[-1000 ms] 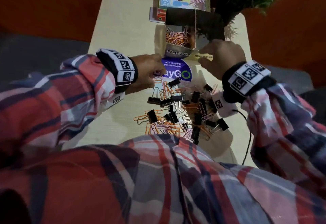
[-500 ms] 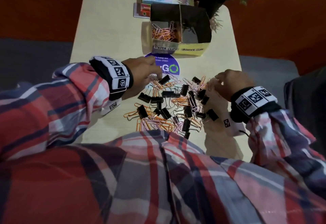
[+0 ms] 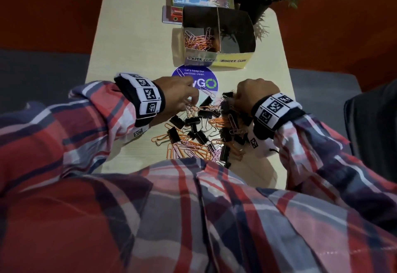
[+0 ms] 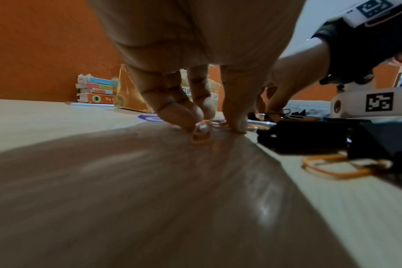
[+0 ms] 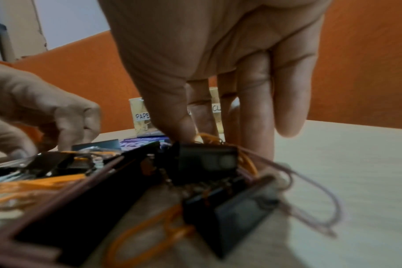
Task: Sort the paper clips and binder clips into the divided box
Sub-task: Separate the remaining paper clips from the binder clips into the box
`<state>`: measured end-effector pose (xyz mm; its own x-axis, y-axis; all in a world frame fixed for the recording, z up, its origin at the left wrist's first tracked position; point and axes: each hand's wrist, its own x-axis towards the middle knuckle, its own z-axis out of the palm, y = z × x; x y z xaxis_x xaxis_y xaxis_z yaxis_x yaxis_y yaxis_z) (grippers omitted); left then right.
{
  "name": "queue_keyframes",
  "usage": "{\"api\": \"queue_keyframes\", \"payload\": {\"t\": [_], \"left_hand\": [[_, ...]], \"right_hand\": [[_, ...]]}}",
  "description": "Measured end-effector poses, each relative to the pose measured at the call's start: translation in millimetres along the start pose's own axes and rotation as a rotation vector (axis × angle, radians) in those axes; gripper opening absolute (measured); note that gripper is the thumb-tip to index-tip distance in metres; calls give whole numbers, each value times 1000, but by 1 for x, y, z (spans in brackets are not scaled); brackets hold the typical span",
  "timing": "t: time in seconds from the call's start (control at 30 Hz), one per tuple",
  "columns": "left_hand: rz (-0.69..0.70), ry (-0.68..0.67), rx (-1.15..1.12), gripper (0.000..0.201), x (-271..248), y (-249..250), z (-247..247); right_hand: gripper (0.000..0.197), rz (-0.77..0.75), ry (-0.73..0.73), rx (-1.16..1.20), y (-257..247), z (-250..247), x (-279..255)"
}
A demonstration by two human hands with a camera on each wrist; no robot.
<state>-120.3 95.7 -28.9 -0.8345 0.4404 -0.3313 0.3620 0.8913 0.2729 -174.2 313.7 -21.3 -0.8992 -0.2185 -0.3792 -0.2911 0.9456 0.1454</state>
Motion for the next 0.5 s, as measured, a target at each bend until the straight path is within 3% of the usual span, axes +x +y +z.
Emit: {"api": "queue_keyframes", "payload": {"t": [0.1,0.3,0.5], "left_hand": [[-17,-10,8,18,4,1,0],[-126,-44,-46,11,10,4,2],[-186,-44,-71,9,11,7,0]], "right_hand": [[38,-30,6,-1,-4,-2,-1],[39,76,-7,28,-6,-4,-7],[26,-41,-15,-80,-18,-5,-7]]}}
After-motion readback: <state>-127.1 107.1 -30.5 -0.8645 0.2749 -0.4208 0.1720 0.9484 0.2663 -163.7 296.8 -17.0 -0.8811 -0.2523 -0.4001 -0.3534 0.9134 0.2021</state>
